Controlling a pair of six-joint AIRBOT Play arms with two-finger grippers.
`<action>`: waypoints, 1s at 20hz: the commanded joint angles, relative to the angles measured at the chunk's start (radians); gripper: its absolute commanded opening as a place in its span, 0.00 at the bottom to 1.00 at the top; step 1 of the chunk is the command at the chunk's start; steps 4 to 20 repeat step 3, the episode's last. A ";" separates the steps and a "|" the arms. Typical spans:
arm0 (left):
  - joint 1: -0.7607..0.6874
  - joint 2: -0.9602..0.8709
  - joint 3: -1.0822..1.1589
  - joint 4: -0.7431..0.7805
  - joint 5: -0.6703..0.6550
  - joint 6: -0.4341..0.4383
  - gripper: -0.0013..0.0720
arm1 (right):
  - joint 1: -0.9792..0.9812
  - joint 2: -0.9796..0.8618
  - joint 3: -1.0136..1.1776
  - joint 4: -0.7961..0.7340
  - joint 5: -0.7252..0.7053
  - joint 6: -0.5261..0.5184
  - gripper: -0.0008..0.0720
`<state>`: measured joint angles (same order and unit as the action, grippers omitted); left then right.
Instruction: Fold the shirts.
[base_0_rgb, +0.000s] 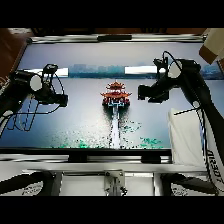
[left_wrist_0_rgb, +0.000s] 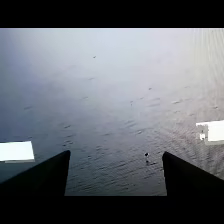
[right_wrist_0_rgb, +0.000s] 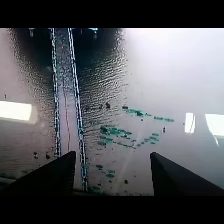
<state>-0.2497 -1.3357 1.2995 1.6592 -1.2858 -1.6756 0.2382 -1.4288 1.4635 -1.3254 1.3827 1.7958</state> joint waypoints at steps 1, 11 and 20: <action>0.000 -0.001 -0.001 -0.001 0.003 -0.002 1.00 | 0.002 -0.001 0.001 0.008 0.000 0.000 0.83; 0.000 -0.001 -0.001 -0.001 0.003 -0.002 1.00 | 0.002 -0.001 0.001 0.008 0.001 0.000 0.83; 0.000 -0.001 -0.001 -0.001 0.003 -0.002 1.00 | 0.002 -0.001 0.001 0.008 0.001 0.000 0.83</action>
